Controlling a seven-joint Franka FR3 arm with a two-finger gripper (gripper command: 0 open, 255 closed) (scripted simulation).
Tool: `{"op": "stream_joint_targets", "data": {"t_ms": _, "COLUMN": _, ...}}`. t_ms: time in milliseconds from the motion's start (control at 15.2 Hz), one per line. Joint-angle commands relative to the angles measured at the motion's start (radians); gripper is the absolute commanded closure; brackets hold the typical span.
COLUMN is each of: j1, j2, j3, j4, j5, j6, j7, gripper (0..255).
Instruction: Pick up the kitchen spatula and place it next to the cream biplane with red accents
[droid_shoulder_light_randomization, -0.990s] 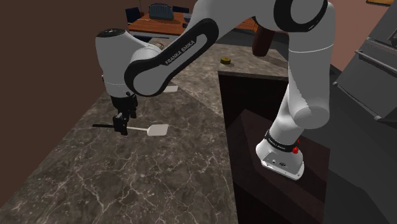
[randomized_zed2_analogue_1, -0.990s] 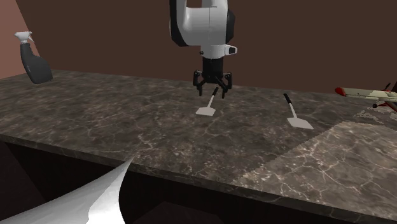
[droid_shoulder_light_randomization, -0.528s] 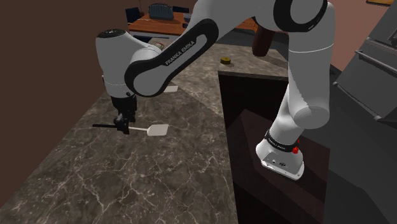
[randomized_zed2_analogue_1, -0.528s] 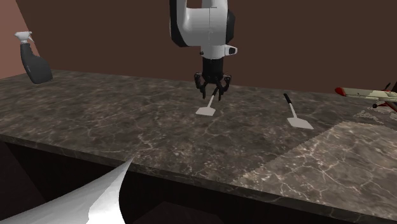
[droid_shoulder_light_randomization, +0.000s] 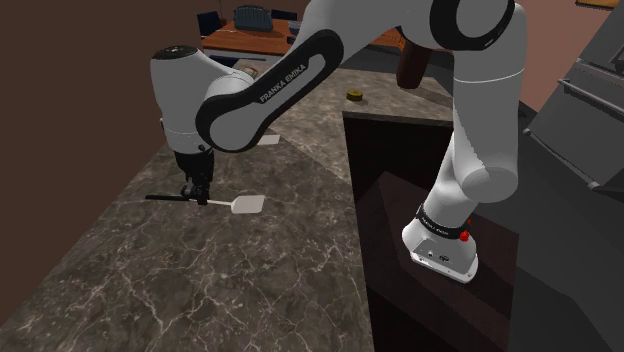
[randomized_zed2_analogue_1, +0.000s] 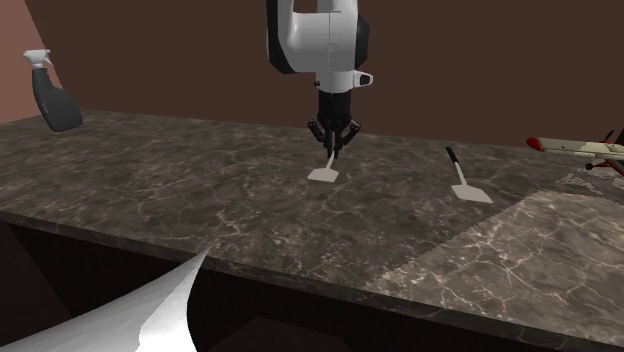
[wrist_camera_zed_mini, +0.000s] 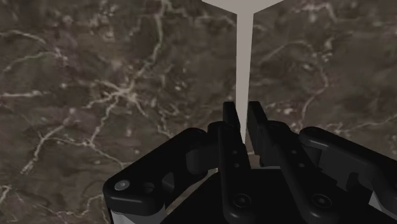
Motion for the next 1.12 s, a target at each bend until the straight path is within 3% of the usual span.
{"op": "stream_joint_targets", "data": {"t_ms": 0, "j1": 0.0, "j2": 0.0, "j3": 0.0, "j4": 0.0, "j5": 0.0, "j6": 0.0, "j7": 0.0, "gripper": 255}}
{"op": "stream_joint_targets", "data": {"t_ms": 1056, "j1": -0.016, "j2": -0.094, "j3": 0.024, "j4": 0.095, "j5": 0.057, "j6": -0.18, "j7": -0.038, "gripper": 255}}
